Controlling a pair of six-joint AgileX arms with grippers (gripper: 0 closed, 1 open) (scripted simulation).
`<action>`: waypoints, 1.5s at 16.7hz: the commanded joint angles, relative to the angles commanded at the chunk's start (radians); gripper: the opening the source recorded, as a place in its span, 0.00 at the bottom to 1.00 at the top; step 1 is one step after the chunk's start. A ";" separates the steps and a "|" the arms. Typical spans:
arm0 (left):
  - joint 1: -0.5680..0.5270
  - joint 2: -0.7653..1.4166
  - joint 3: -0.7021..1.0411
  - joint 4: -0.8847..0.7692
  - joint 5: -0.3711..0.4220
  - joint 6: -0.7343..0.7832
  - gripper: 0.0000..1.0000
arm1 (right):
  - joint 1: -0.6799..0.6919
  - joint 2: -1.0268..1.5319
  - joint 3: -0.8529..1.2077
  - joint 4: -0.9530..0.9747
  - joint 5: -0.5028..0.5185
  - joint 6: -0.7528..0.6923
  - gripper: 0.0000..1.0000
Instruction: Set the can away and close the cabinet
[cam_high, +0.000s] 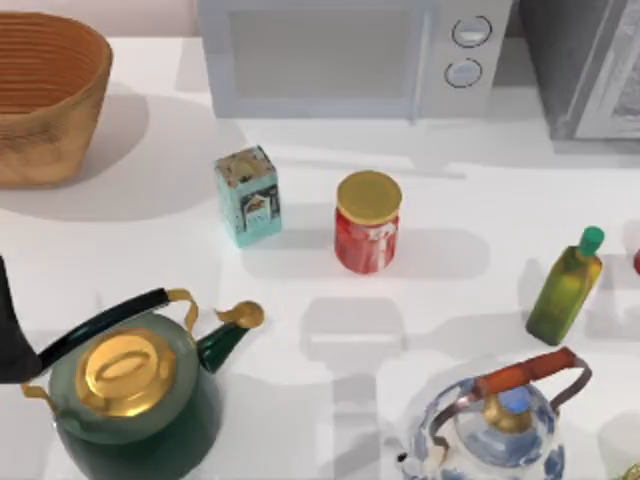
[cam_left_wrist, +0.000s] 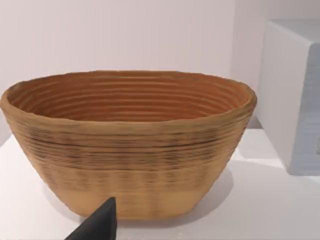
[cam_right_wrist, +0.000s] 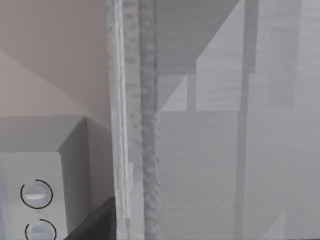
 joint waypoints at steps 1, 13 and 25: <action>0.000 0.000 0.000 0.000 0.000 0.000 1.00 | -0.001 0.066 0.032 0.066 0.007 0.000 1.00; 0.000 0.000 0.000 0.000 0.000 0.000 1.00 | -0.011 1.215 0.064 0.793 0.010 -0.057 1.00; 0.000 0.000 0.000 0.000 0.000 0.000 1.00 | -0.020 1.503 0.021 0.923 -0.052 -0.009 1.00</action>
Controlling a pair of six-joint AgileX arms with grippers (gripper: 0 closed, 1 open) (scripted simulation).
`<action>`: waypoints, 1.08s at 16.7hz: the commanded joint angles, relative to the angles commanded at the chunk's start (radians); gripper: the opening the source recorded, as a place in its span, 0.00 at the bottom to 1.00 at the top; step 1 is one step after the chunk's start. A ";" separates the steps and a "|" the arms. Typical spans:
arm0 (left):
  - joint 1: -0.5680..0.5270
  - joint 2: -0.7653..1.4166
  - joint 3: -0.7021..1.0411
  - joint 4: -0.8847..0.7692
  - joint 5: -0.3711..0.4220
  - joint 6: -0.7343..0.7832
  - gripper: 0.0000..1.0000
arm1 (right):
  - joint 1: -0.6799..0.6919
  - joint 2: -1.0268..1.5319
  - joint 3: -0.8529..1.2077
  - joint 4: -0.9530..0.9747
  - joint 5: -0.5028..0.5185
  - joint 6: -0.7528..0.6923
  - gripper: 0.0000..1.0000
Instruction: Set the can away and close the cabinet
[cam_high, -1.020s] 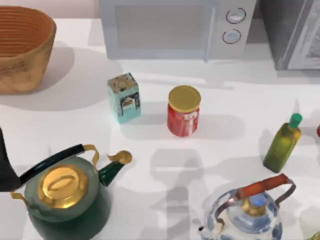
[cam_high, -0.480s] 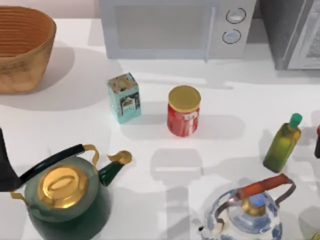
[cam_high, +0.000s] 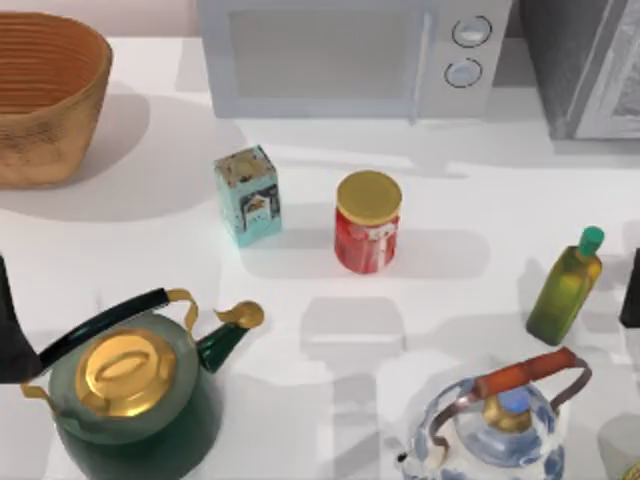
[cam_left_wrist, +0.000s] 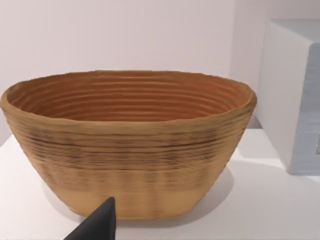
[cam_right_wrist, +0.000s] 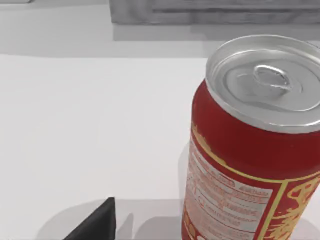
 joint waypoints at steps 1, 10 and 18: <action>0.000 0.000 0.000 0.000 0.000 0.000 1.00 | 0.000 -0.002 0.001 -0.002 0.001 -0.001 1.00; 0.000 0.000 0.000 0.000 0.000 0.000 1.00 | 0.026 0.110 0.118 -0.048 0.030 0.013 1.00; 0.000 0.000 0.000 0.000 0.000 0.000 1.00 | 0.003 0.276 0.216 0.060 0.007 0.002 1.00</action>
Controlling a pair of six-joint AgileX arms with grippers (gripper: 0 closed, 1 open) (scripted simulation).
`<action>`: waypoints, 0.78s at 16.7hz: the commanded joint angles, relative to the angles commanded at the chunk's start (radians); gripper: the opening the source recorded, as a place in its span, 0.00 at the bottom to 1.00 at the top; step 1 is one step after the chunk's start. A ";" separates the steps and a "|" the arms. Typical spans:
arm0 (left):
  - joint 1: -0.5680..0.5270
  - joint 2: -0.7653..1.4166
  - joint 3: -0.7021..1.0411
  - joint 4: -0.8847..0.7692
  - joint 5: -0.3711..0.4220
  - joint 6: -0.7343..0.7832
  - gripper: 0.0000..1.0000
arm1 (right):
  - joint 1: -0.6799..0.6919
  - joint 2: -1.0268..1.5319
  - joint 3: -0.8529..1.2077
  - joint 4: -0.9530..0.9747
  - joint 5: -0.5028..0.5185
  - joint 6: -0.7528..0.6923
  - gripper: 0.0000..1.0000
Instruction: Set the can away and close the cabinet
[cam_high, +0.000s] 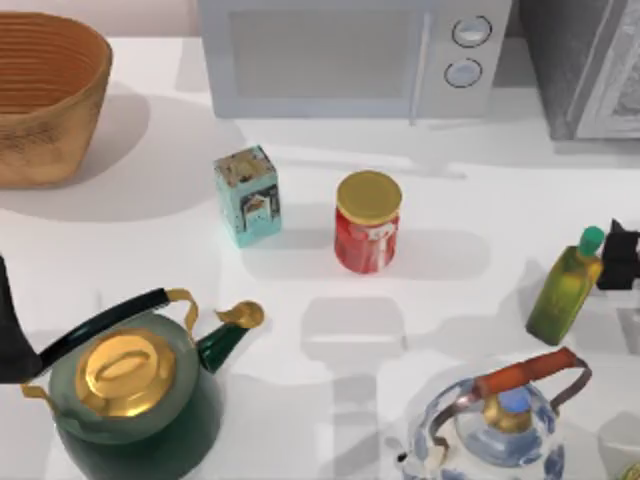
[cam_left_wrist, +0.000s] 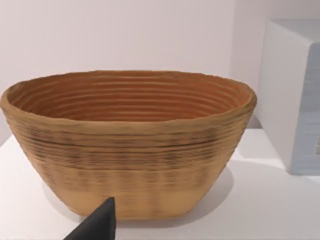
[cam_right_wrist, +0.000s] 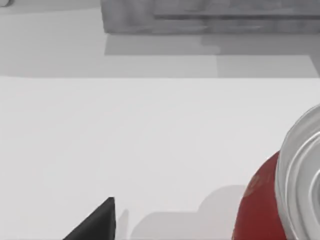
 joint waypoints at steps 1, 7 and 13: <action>0.000 0.000 0.000 0.000 0.000 0.000 1.00 | 0.000 0.000 0.000 0.000 0.000 0.000 1.00; 0.000 0.000 0.000 0.000 0.000 0.000 1.00 | 0.000 0.000 0.000 0.000 0.000 0.000 0.55; 0.000 0.000 0.000 0.000 0.000 0.000 1.00 | 0.000 0.000 0.000 0.000 0.000 0.000 0.10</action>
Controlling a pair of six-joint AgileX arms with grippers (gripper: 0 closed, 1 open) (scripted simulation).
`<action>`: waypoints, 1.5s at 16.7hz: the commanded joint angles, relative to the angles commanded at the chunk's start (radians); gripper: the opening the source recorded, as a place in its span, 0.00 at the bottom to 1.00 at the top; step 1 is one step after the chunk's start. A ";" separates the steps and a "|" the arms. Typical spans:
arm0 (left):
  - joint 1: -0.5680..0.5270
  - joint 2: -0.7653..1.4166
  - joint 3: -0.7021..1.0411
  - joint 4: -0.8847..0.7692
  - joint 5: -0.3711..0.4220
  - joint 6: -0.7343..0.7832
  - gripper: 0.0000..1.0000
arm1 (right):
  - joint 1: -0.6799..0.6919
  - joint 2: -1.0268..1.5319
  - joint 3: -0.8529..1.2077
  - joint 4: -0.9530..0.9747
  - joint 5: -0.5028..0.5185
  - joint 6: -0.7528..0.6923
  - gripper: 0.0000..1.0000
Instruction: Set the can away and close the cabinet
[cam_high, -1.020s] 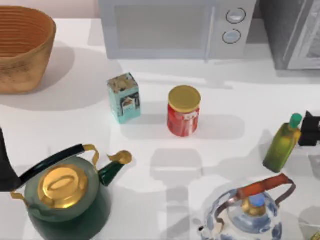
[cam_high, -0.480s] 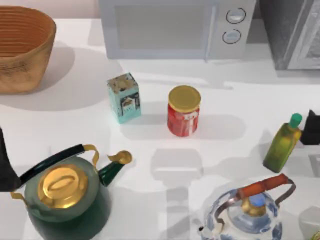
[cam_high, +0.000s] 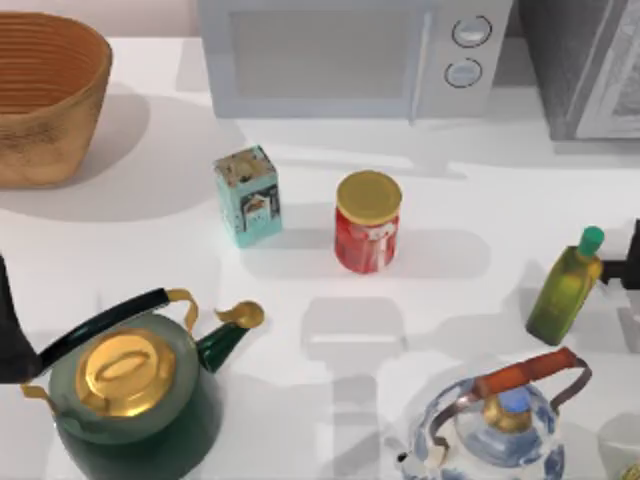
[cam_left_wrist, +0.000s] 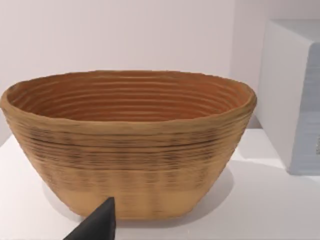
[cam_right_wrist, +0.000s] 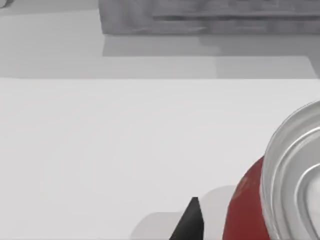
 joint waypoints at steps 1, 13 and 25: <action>0.000 0.000 0.000 0.000 0.000 0.000 1.00 | 0.000 0.000 0.000 0.000 0.000 0.000 0.02; 0.000 0.000 0.000 0.000 0.000 0.000 1.00 | 0.000 -0.036 0.014 -0.037 -0.002 0.007 0.00; 0.000 0.000 0.000 0.000 0.000 0.000 1.00 | 0.001 -0.572 0.179 -0.803 -0.011 0.005 0.00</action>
